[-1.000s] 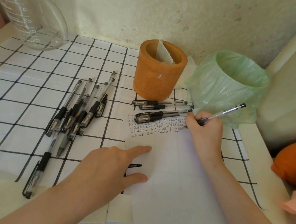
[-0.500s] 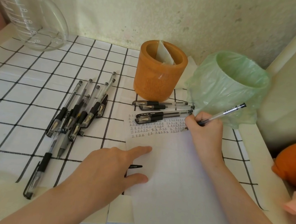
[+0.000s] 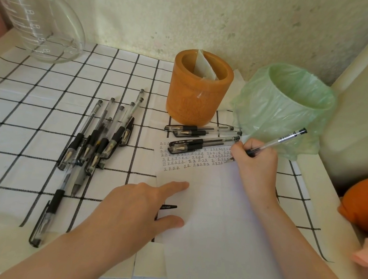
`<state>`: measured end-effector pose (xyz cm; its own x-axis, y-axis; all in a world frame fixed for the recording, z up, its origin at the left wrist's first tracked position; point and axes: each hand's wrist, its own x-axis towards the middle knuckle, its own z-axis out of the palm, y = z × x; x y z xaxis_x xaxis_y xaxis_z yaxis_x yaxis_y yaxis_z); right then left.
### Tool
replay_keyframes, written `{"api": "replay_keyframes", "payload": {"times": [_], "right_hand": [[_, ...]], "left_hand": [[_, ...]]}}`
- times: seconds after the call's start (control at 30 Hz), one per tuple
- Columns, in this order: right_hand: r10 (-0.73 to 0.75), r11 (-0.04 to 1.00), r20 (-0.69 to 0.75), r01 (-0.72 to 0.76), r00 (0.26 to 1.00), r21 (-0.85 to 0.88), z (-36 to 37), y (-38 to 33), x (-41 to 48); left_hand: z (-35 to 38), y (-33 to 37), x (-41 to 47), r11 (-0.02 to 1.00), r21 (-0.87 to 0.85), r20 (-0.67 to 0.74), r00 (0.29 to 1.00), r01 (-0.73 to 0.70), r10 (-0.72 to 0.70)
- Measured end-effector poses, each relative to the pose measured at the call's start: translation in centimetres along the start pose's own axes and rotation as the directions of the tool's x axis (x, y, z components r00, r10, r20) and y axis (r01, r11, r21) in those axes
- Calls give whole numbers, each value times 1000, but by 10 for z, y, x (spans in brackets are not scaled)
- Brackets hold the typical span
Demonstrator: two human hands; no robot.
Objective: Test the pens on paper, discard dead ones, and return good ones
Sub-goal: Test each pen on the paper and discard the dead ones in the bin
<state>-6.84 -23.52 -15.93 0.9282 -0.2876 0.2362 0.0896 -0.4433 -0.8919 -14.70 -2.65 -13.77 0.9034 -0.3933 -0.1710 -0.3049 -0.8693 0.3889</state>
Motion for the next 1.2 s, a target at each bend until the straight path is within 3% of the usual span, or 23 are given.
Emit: {"api": "replay_keyframes", "payload": {"times": [0.93, 1.07, 1.2], "right_hand": [[0, 1000, 9, 0, 1000, -13, 0, -2, 0], [67, 998, 17, -67, 998, 20, -2, -4, 1], [219, 882, 121, -249, 968, 399, -7, -24, -1]], "left_hand": [[-2, 1, -1, 1000, -20, 12, 1000, 14, -14], [-3, 1, -1, 983, -182, -68, 997, 8, -21], [-9, 0, 1, 843, -532, -204, 978, -82, -34]]}}
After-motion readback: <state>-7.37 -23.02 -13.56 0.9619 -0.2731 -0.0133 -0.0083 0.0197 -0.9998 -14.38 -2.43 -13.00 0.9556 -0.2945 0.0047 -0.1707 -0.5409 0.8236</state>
